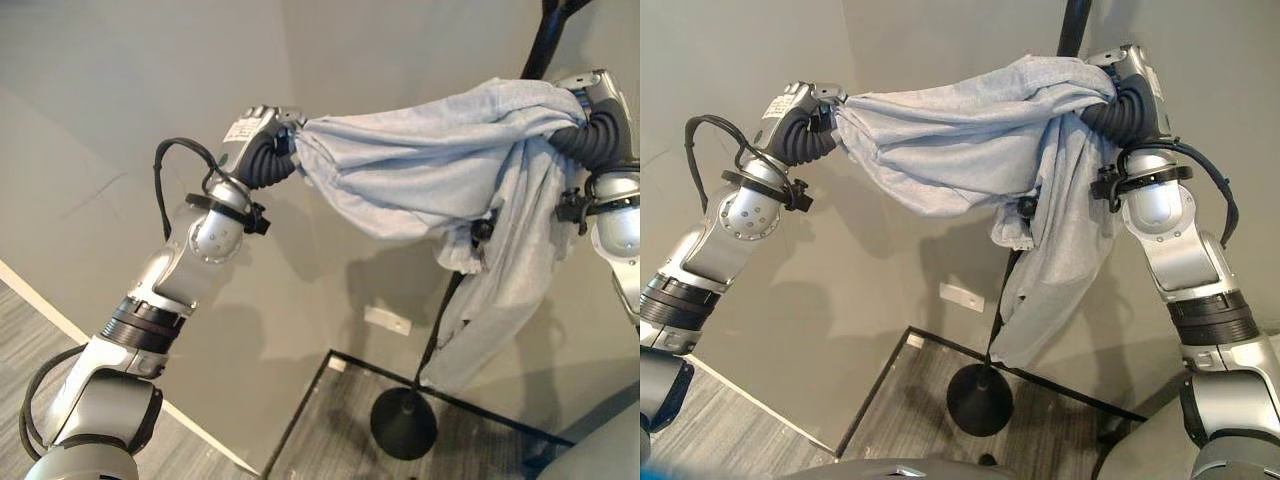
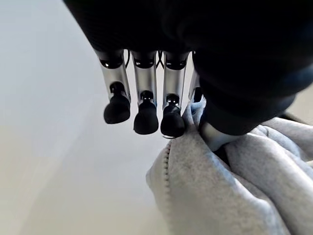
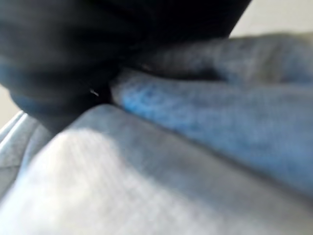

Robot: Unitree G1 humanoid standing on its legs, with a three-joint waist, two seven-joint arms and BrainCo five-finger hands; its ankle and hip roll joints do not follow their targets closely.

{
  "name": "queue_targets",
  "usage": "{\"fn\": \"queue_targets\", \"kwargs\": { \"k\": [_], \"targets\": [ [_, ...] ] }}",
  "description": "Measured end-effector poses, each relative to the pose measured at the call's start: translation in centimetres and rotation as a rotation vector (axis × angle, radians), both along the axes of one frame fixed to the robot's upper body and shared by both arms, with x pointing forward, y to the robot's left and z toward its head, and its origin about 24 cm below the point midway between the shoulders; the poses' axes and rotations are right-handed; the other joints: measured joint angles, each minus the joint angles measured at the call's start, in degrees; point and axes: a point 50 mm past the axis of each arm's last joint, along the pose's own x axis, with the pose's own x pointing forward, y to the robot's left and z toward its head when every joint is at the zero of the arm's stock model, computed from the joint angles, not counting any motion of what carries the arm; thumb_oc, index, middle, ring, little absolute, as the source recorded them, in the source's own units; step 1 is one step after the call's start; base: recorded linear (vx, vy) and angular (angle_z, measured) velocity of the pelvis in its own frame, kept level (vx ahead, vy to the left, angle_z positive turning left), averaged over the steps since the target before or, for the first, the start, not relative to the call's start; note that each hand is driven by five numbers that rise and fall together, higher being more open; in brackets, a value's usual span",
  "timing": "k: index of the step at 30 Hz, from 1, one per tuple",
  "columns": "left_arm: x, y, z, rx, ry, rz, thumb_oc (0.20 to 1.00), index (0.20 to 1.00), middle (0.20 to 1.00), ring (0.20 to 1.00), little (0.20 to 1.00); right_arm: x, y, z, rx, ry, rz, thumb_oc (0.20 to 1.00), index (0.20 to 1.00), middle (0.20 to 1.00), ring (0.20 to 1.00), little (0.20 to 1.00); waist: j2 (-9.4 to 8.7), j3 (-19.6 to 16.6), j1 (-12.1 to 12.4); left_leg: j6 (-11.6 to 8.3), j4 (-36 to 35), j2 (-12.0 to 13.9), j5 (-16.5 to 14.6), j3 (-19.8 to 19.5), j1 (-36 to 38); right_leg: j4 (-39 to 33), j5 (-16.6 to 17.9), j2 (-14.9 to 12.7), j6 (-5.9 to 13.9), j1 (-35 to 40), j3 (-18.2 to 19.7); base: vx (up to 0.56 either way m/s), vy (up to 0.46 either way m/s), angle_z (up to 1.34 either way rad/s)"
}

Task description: Hang the clothes on the sofa on the clothes rack.

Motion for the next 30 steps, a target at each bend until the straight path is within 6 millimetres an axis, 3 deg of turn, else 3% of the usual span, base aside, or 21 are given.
{"fn": "queue_targets", "kwargs": {
  "k": [10, 21, 23, 25, 26, 27, 28, 29, 30],
  "targets": [
    [0.0, 0.5, -0.3, -0.005, 0.008, 0.02, 0.2, 0.2, 0.2, 0.2, 0.2, 0.4, 1.5, -0.6, -0.079, 0.062, 0.058, 0.2, 0.2, 0.2, 0.2, 0.2, -2.02, 1.5, 1.1, -0.01, 0.0, 0.1, 0.0, -0.2, -0.1, 0.0, -0.1, 0.0, -0.05, 0.1, -0.4, 0.0, 0.0, 0.0],
    [-0.3, 1.2, -1.6, -0.002, 0.046, 0.04, 0.2, 0.2, 0.2, 0.2, 0.2, -0.1, 4.9, 0.6, -0.425, 0.125, 0.189, 0.2, 0.2, 0.2, 0.2, 0.2, -2.78, 1.6, 1.3, -0.01, 0.0, 0.2, 0.0, -0.5, -0.1, 0.0, -0.1, 0.0, -0.06, 0.3, -0.9, 0.0, -0.001, 0.01],
    [-1.9, 3.1, -6.2, -0.064, 0.172, 0.092, 0.2, 0.2, 0.2, 0.2, 0.2, -0.6, 5.7, 0.6, -0.504, 0.118, 0.218, 0.2, 0.2, 0.2, 0.2, 0.2, -2.84, 1.5, 1.2, -0.02, 0.0, 0.3, 0.0, -0.5, -0.1, 0.0, -0.1, 0.1, -0.06, 0.3, -0.9, -0.03, -0.002, 0.0],
    [-5.0, 4.1, -13.5, -0.227, 0.4, 0.145, 0.2, 0.2, 0.2, 0.2, 0.2, -1.2, 6.4, -0.2, -0.608, 0.14, 0.246, 0.2, 0.2, 0.2, 0.2, 0.2, -3.66, 1.5, 2.2, -0.04, 0.0, 0.3, 0.0, -0.6, -0.1, 0.0, -0.1, 0.1, -0.06, 0.2, -0.9, -0.02, 0.0, 0.0],
    [-6.3, 4.1, -15.8, -0.246, 0.49, 0.153, 0.2, 0.2, 0.2, 0.2, 0.2, -1.1, 6.5, -0.9, -0.638, 0.168, 0.258, 0.476, 0.476, 0.476, 0.476, 0.476, -4.65, 1.4, 2.9, -0.04, 0.0, 0.3, 0.0, -0.7, -0.2, 0.0, -0.2, 0.1, -0.09, 0.2, -1.0, 0.0, 0.0, 0.0],
    [-6.5, 4.1, -16.1, -0.249, 0.502, 0.154, 0.2, 0.2, 0.2, 0.2, 0.2, -1.1, 6.5, -1.0, -0.642, 0.173, 0.262, 1.0, 1.0, 1.0, 1.0, 1.0, -4.87, 1.4, 3.1, -0.04, 0.0, 0.3, 0.0, -0.8, -0.2, 0.0, -0.2, 0.1, -0.09, 0.2, -1.1, -0.02, 0.003, 0.05],
    [-6.6, 4.0, -16.4, -0.249, 0.518, 0.15, 0.2, 0.2, 0.2, 0.2, 0.2, -1.0, 6.6, -1.3, -0.656, 0.184, 0.266, 1.0, 1.0, 1.0, 1.0, 1.0, -5.49, 1.3, 3.9, -0.04, 0.0, 0.2, 0.0, -0.9, -0.3, 0.0, -0.2, 0.0, -0.1, 0.2, -1.2, -0.02, 0.015, 0.12],
    [-6.6, 4.1, -16.6, -0.266, 0.538, 0.146, 1.0, 1.0, 1.0, 1.0, 1.0, -1.0, 6.6, -1.3, -0.658, 0.184, 0.269, 1.0, 1.0, 1.0, 1.0, 1.0, -5.8, 1.0, 4.1, -0.03, 0.0, 0.0, 0.0, -1.3, -0.3, 0.0, -0.5, -0.3, 0.34, 0.3, -1.6, -0.01, 0.012, 0.12],
    [-6.8, 4.4, -17.6, -0.312, 0.589, 0.152, 1.0, 1.0, 1.0, 1.0, 1.0, -1.0, 6.5, -1.4, -0.665, 0.195, 0.271, 1.0, 1.0, 1.0, 1.0, 1.0, -5.9, 0.9, 4.1, 0.05, 0.0, -0.1, 0.1, -1.3, -0.3, 0.0, -0.5, -0.5, 0.39, 0.3, -1.6, -0.03, 0.023, 0.08]
  ]
}}
